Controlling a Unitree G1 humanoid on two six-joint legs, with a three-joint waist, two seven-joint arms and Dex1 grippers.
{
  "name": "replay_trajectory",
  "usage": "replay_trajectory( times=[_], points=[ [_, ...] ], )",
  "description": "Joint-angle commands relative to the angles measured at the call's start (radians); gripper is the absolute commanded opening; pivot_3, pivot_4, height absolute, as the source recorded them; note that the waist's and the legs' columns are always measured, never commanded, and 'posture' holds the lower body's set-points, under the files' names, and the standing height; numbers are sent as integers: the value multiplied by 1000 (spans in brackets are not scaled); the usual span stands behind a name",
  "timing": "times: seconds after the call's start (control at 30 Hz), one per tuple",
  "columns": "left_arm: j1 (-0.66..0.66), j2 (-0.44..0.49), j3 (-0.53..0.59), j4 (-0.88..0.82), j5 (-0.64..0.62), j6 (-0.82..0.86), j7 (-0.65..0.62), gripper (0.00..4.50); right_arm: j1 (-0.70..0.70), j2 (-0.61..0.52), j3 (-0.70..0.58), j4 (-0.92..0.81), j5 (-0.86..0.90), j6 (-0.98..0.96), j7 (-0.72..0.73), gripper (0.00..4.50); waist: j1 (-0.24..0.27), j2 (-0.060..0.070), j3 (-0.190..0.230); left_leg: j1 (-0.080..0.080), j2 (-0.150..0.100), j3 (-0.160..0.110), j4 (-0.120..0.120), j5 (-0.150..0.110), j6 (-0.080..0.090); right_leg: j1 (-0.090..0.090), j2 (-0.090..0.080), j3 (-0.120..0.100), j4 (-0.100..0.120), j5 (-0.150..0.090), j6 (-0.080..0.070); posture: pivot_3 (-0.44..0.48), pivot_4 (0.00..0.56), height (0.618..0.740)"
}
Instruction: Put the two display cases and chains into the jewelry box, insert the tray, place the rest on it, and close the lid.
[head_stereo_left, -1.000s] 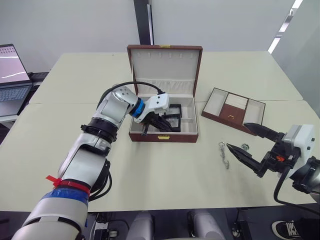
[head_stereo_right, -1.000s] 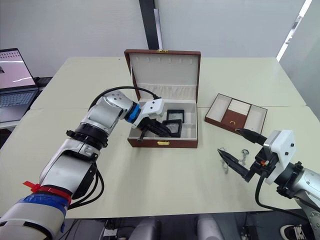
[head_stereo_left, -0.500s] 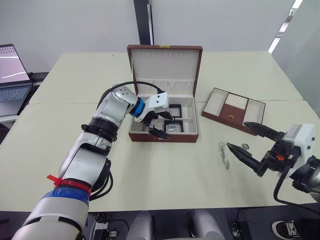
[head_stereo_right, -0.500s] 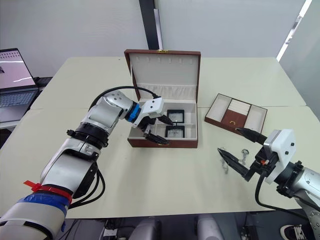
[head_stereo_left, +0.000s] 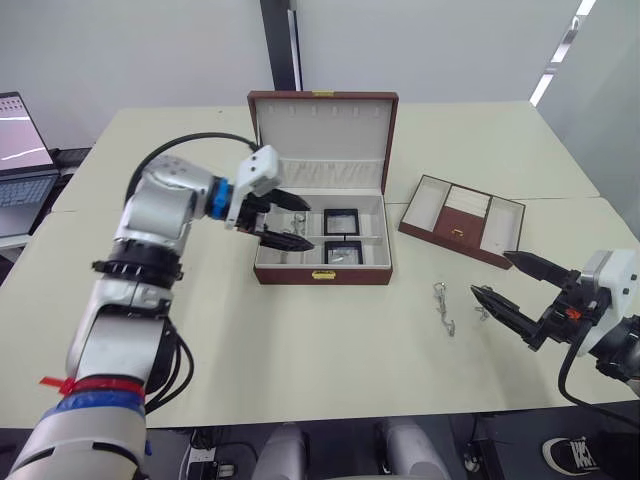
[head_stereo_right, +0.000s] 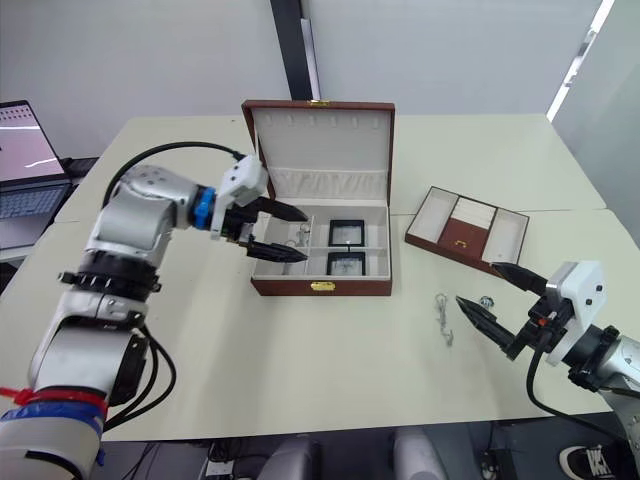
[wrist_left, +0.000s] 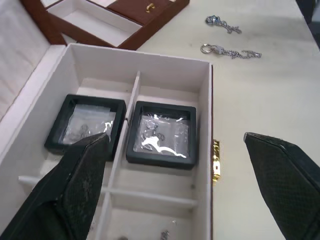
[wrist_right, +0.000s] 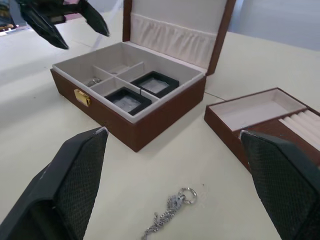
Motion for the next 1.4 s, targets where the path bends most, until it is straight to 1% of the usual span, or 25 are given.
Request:
replay_trajectory(
  times=[0.03,0.17,0.27,0.4,0.57,0.7,0.83,1.0,1.17,1.4],
  points=[
    [87,59,97,-146,-53,91,96,4467,-38,5,-20,113,-27,-60,43,4500,-2,0,0,0,0,0,0,0,0,0,0,0,0,0,0,0,150,740],
    [237,116,214,-254,-98,156,212,4467,-85,5,1,267,-70,-110,90,4500,1,0,0,0,0,0,0,0,0,0,0,0,0,0,0,0,150,740],
    [368,132,317,-324,-127,183,311,4467,-128,-1,7,357,-91,-133,114,4500,0,0,0,1,0,0,-1,0,0,0,0,0,0,0,0,0,150,740],
    [548,112,450,-409,-152,182,452,4467,-188,-7,26,494,-139,-177,138,4500,-1,1,0,2,1,1,-2,0,0,0,0,1,0,0,0,0,150,740],
    [678,75,575,-481,-184,165,595,4467,-243,0,36,613,-183,-224,143,4500,11,0,0,2,0,2,-1,0,0,0,-2,1,-1,0,0,0,150,740],
    [776,55,637,-489,-175,103,674,4467,-270,6,32,690,-207,-262,140,4500,19,1,0,2,0,2,-2,0,0,0,-3,1,-1,0,0,0,150,740],
    [834,25,690,-450,-171,26,751,4467,-288,8,21,769,-232,-312,123,4500,20,1,0,2,0,3,-2,0,0,0,-3,1,-1,0,0,0,150,740],
    [867,-32,744,-357,-163,-107,865,4467,-311,20,2,865,-258,-379,72,4500,20,1,0,2,-1,3,-2,0,0,0,-3,1,-1,0,0,0,150,740],
    [891,-63,750,-329,-168,-168,933,4467,-336,29,-5,943,-284,-438,32,4500,19,1,-1,3,-1,3,-2,0,0,1,-3,2,-1,0,0,0,150,740],
    [908,-73,746,-321,-185,-210,974,4467,-350,39,0,974,-283,-450,4,4500,19,1,-1,3,-1,3,-2,0,0,1,-3,2,-1,0,0,0,150,740]
  ],
)
